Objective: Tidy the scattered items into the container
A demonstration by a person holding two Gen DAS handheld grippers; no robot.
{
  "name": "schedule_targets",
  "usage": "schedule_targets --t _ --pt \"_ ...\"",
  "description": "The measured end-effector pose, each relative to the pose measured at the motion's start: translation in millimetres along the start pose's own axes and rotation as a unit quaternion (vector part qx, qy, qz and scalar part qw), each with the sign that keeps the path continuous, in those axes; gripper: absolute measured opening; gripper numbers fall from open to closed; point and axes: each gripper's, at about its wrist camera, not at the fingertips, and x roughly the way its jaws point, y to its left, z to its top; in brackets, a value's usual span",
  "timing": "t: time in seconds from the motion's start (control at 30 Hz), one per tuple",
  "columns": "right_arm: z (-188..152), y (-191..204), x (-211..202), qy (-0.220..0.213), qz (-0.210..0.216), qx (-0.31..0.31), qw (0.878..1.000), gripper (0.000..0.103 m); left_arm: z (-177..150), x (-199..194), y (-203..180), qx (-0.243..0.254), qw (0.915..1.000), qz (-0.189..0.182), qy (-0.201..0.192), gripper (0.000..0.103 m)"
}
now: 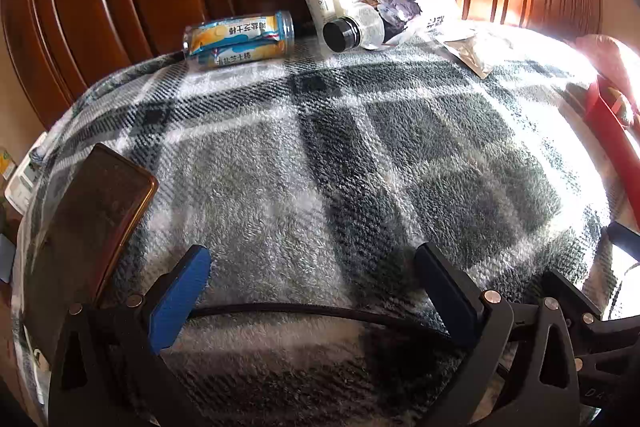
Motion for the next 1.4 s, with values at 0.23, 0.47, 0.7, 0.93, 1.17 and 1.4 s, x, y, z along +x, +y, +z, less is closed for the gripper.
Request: schedule_targets --t 0.23,0.47,0.7,0.93,1.17,1.4 --pt "0.0 0.1 0.0 0.000 0.000 0.000 1.000 0.103 0.0 0.0 -0.1 0.000 1.0000 0.000 0.000 0.103" --pt "0.0 -0.1 -0.2 0.000 0.000 0.000 1.000 0.103 -0.2 0.0 -0.2 0.000 1.0000 0.000 0.000 0.103" --pt "0.1 -0.2 -0.5 0.000 0.000 0.000 1.000 0.103 -0.3 0.0 -0.3 0.000 1.0000 -0.001 0.000 0.103" --pt "2.9 0.6 0.8 0.004 -0.003 0.001 1.000 0.103 -0.2 -0.2 -0.9 0.000 1.0000 0.000 0.000 0.103" --pt "11.1 3.9 2.1 0.024 -0.027 0.042 0.998 0.103 -0.3 -1.0 -2.7 0.000 1.0000 0.002 -0.005 0.103" --pt "41.2 -9.5 16.2 0.143 -0.016 0.078 0.987 0.103 34.4 10.8 2.6 0.016 0.9968 -0.001 0.078 0.103"
